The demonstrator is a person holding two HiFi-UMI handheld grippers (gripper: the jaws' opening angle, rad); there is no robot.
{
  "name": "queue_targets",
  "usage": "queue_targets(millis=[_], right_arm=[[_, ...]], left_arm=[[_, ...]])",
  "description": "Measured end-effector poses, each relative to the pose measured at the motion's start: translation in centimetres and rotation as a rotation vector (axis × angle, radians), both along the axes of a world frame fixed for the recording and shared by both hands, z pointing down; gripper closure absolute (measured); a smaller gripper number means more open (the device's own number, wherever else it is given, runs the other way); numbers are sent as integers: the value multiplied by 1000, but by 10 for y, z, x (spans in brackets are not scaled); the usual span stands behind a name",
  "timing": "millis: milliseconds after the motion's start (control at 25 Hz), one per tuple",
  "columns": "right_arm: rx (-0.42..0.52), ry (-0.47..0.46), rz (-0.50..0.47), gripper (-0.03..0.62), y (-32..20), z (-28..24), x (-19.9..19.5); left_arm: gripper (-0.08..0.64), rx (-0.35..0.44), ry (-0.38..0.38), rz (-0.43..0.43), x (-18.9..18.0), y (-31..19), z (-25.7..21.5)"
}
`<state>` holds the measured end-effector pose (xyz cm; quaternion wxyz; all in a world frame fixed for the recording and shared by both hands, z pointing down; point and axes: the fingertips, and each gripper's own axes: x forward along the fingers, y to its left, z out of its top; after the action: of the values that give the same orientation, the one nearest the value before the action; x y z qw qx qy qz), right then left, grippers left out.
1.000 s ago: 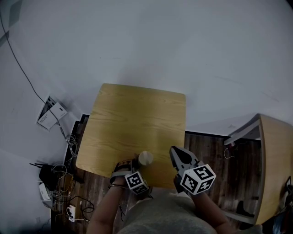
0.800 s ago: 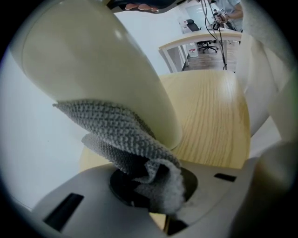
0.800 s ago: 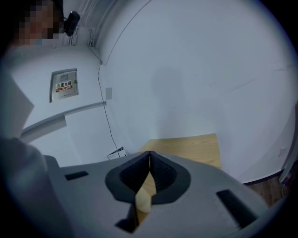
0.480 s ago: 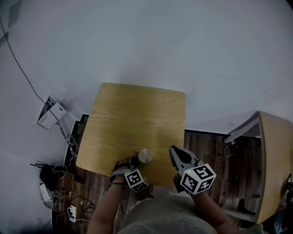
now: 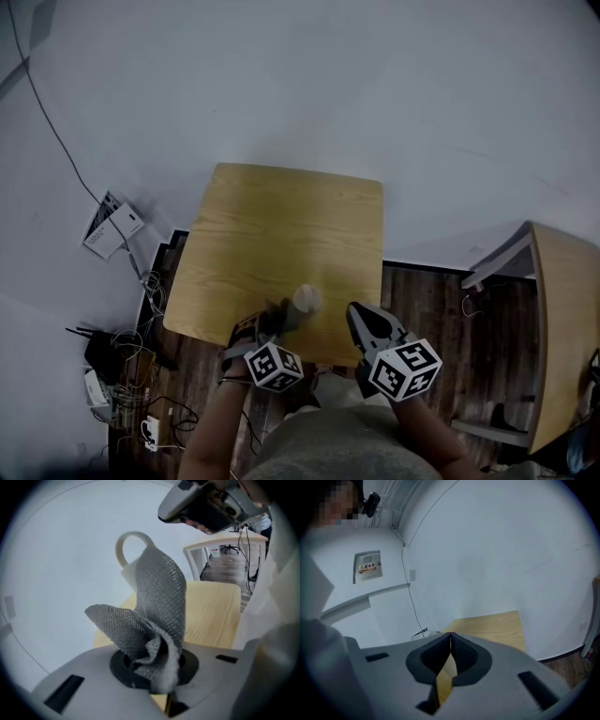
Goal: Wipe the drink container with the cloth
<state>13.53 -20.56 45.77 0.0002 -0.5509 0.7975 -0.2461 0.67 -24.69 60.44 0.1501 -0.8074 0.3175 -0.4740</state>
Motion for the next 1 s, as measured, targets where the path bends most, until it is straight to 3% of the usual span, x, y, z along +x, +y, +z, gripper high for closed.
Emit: queue_targets(millis=[160, 320, 520, 680, 720, 760, 840, 1000], right_arm=[[11, -50, -5, 592, 21, -4, -12], [31, -22, -49, 592, 43, -9, -30], [39, -16, -145, 591, 72, -12, -59], [80, -47, -284, 589, 102, -24, -92], [87, -47, -331, 551, 111, -26, -101], [89, -43, -378, 471, 120, -27, -110], [89, -25, -451, 398, 135, -28, -124], [84, 14, -510, 347, 156, -27, -142]], left_arm=[[541, 6, 111, -8, 3, 23, -25], [541, 11, 201, -4, 5, 49, -49], [541, -7, 324, 9, 6, 85, -79], [541, -55, 422, 68, 8, 124, -97], [541, -63, 439, 80, 9, 133, -100], [541, -70, 455, 89, 10, 141, -103], [541, -80, 486, 98, 10, 154, -109], [541, -86, 529, 113, 9, 177, -120]])
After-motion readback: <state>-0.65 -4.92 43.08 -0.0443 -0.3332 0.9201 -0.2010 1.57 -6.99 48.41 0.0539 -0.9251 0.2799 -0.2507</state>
